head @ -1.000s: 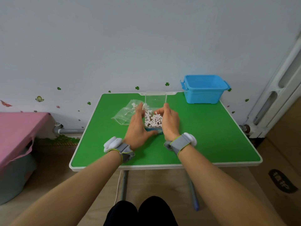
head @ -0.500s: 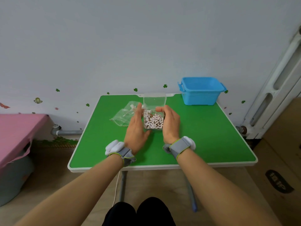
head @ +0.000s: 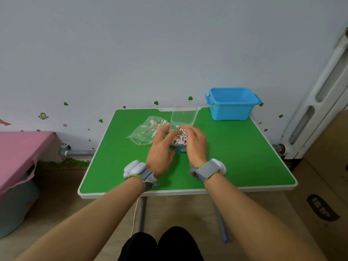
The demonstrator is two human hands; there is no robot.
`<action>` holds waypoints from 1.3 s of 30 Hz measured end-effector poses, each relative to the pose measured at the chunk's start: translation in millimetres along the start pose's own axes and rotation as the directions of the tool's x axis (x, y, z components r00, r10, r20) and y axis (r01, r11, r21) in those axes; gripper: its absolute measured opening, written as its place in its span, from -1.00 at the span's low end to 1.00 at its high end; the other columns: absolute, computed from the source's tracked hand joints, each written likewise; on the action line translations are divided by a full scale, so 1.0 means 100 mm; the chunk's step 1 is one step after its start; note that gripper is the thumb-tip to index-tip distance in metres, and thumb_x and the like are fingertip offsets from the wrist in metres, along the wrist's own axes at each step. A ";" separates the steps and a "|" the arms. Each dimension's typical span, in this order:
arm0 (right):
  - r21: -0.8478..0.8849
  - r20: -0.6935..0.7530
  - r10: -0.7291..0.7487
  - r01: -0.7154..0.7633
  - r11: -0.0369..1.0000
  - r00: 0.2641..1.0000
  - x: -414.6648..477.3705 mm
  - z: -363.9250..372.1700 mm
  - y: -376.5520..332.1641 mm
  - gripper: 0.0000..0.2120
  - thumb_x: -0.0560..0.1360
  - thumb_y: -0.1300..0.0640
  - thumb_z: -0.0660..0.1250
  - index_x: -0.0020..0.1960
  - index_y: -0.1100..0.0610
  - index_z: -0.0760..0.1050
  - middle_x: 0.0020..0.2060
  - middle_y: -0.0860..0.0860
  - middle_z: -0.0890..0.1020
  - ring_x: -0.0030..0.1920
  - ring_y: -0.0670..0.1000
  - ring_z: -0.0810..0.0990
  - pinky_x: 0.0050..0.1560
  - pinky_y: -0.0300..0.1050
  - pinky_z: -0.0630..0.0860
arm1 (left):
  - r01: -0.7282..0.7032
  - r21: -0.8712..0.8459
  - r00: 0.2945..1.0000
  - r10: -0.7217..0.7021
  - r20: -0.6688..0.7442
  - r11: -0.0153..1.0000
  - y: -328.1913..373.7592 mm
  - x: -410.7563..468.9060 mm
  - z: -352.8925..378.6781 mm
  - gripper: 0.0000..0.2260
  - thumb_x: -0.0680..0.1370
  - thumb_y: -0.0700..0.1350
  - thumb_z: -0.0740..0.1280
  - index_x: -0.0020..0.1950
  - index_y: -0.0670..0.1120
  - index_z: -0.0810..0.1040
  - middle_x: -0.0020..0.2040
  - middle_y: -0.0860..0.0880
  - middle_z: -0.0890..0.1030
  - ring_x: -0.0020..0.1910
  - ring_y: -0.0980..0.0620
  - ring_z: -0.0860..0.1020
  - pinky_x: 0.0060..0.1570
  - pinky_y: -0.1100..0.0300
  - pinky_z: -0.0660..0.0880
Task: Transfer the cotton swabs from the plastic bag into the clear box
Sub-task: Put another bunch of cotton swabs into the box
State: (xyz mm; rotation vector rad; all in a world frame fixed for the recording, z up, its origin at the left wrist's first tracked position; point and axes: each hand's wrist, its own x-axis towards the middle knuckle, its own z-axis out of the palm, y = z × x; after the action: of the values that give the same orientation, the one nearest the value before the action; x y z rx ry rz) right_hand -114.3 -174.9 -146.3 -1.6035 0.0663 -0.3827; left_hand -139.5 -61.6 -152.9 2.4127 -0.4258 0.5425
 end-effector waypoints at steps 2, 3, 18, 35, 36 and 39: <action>0.006 -0.012 -0.003 0.003 1.000 1.000 0.00 0.00 -0.01 -0.76 0.53 0.18 0.20 -0.14 0.02 0.63 -0.04 0.01 0.62 0.01 0.00 0.58 0.06 0.01 0.52 | -0.013 -0.003 1.000 0.013 -0.001 1.000 0.02 0.01 0.00 -0.47 0.41 -0.38 0.36 0.35 -0.05 0.45 0.45 -0.15 0.28 0.42 -0.13 0.27 0.42 0.07 0.21; 0.011 -0.014 0.005 -0.004 1.000 1.000 -0.01 0.00 -0.01 -0.77 0.54 0.17 0.20 -0.17 0.00 0.61 -0.04 0.02 0.61 0.00 0.01 0.58 0.05 0.03 0.53 | -0.019 -0.015 1.000 0.018 -0.008 1.000 0.03 0.01 0.00 -0.44 0.41 -0.39 0.35 0.37 -0.06 0.42 0.45 -0.15 0.30 0.43 -0.13 0.26 0.43 0.05 0.21; -0.045 -0.026 0.016 -0.017 0.999 1.000 -0.05 0.04 -0.05 -0.76 0.56 0.12 0.21 -0.18 0.16 0.58 -0.09 0.07 0.60 -0.07 0.06 0.58 -0.12 -0.04 0.48 | 0.025 0.014 1.000 -0.024 -0.013 1.000 0.04 -0.01 -0.06 -0.46 0.38 -0.37 0.39 0.34 -0.23 0.37 0.39 -0.19 0.33 0.41 -0.15 0.31 0.43 0.06 0.25; -0.145 -0.006 -0.112 0.110 0.983 0.994 -0.17 0.10 -0.05 -0.71 0.61 0.15 0.14 -0.08 0.14 0.63 -0.05 0.05 0.59 -0.09 -0.01 0.54 -0.06 -0.12 0.43 | 0.124 0.168 0.989 -0.136 0.065 0.978 0.07 0.04 -0.08 -0.63 0.41 -0.40 0.31 0.17 -0.22 0.34 0.20 -0.20 0.33 0.06 -0.23 0.45 0.02 0.04 0.44; -0.158 0.009 -0.115 0.115 0.981 0.993 -0.17 0.10 -0.06 -0.70 0.61 0.14 0.13 -0.06 0.13 0.64 -0.03 0.05 0.57 -0.09 -0.02 0.53 -0.05 -0.13 0.43 | 0.115 0.164 0.990 -0.127 0.065 0.980 0.07 0.04 -0.09 -0.62 0.41 -0.38 0.33 0.18 -0.20 0.35 0.20 -0.19 0.34 0.07 -0.22 0.46 0.01 0.05 0.45; -0.192 0.065 -0.115 0.125 0.973 0.991 -0.17 0.08 -0.08 -0.70 0.62 0.13 0.12 -0.02 0.12 0.63 -0.03 0.03 0.48 -0.08 -0.05 0.49 -0.03 -0.18 0.39 | 0.100 0.146 0.992 -0.110 0.063 0.984 0.08 0.03 -0.11 -0.59 0.40 -0.36 0.38 0.20 -0.18 0.38 0.22 -0.18 0.37 0.10 -0.21 0.47 0.04 0.04 0.46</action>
State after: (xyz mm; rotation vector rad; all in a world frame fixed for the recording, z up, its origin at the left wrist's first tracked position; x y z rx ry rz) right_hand -129.5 -161.9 -142.2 -1.8170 -0.0356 -0.4370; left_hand -143.4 -61.1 -140.0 2.5814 -0.2953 0.4561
